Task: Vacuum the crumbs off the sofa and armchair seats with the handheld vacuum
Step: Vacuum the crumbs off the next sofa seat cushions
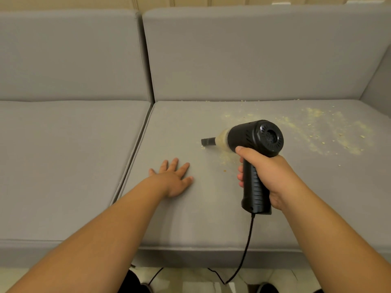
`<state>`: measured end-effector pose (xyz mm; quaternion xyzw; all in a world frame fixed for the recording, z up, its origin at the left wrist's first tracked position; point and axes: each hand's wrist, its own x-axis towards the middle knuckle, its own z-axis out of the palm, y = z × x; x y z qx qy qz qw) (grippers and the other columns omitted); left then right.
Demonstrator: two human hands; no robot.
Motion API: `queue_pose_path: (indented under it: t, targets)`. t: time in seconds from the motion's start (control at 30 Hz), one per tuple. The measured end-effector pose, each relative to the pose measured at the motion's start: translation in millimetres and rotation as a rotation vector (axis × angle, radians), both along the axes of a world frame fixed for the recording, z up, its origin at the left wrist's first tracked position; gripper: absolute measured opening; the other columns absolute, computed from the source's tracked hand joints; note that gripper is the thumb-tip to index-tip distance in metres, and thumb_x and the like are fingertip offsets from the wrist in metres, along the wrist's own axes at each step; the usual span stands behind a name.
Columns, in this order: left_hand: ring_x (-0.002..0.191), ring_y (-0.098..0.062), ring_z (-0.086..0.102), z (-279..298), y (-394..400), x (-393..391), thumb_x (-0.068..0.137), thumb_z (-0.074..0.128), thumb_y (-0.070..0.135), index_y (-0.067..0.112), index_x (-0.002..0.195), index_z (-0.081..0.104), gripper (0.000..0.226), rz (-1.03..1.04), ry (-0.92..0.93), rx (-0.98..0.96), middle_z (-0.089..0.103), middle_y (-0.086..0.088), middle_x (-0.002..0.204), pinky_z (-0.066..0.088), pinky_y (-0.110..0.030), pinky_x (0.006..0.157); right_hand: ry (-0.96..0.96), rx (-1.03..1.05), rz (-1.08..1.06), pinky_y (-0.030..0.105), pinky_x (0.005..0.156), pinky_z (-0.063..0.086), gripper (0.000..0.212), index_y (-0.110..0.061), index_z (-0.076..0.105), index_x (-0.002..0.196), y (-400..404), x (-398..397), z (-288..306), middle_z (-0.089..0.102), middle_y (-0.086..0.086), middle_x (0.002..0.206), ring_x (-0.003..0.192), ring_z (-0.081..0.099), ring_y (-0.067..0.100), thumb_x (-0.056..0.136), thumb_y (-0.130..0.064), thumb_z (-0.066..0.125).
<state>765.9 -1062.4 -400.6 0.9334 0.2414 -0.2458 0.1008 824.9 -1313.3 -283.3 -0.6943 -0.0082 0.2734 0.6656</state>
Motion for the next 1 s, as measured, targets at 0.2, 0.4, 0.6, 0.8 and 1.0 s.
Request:
queue_pose_path:
  t: [0.2, 0.4, 0.6, 0.8, 1.0]
  targets:
    - [0.158, -0.026, -0.017, 0.6, -4.0, 1.4, 0.1, 0.018, 0.074, 0.05, 0.16, -0.008, 0.07, 0.01, -0.006, 0.004, -0.02, 0.008, 0.171, -0.001, -0.07, 0.121, 0.007, -0.02, 0.034, 0.032, 0.058, 0.061, 0.036, -0.003, 0.073, 0.106, -22.4, -4.2, 2.7, 0.074, 0.013, 0.078, 0.064, 0.072, 0.023, 0.087, -0.033, 0.084]
    - [0.158, -0.027, -0.018, 0.3, -4.6, 1.0, 0.1, 0.019, 0.074, 0.05, 0.16, -0.009, 0.07, 0.005, 0.003, 0.001, -0.021, 0.007, 0.171, -0.002, -0.07, 0.12, 0.075, 0.034, 0.054, 0.034, 0.062, 0.062, 0.039, -0.003, 0.073, 0.103, -9.7, 1.1, -2.8, 0.072, 0.012, 0.078, 0.066, 0.071, 0.024, 0.087, -0.037, 0.083]
    - [0.158, -0.025, -0.018, -1.9, 1.1, 6.0, 0.101, 0.018, 0.072, 0.05, 0.16, -0.009, 0.068, -0.011, -0.016, -0.014, -0.021, 0.007, 0.171, -0.005, -0.067, 0.121, 0.052, 0.049, 0.022, 0.034, 0.062, 0.064, 0.04, -0.004, 0.074, 0.107, 34.6, 17.0, -16.2, 0.075, 0.012, 0.083, 0.065, 0.074, 0.02, 0.088, -0.038, 0.084]
    - [0.157, -0.025, -0.021, -4.1, 5.2, 17.3, 0.102, 0.017, 0.069, 0.049, 0.16, -0.011, 0.068, -0.039, -0.033, -0.009, -0.023, 0.006, 0.17, -0.009, -0.065, 0.122, 0.059, 0.088, -0.012, 0.04, 0.072, 0.067, 0.038, -0.006, 0.073, 0.109, 76.6, 48.4, -34.6, 0.075, 0.01, 0.082, 0.066, 0.075, 0.02, 0.089, -0.036, 0.085]
    - [0.157, -0.025, -0.021, -5.9, 8.2, 28.7, 0.102, 0.017, 0.07, 0.048, 0.161, -0.01, 0.068, -0.06, -0.048, -0.005, -0.022, 0.005, 0.17, -0.011, -0.062, 0.122, -0.006, 0.077, -0.115, 0.046, 0.081, 0.064, 0.024, -0.011, 0.071, 0.095, 88.8, 64.3, -47.0, 0.072, 0.01, 0.082, 0.069, 0.071, 0.021, 0.091, -0.031, 0.083]
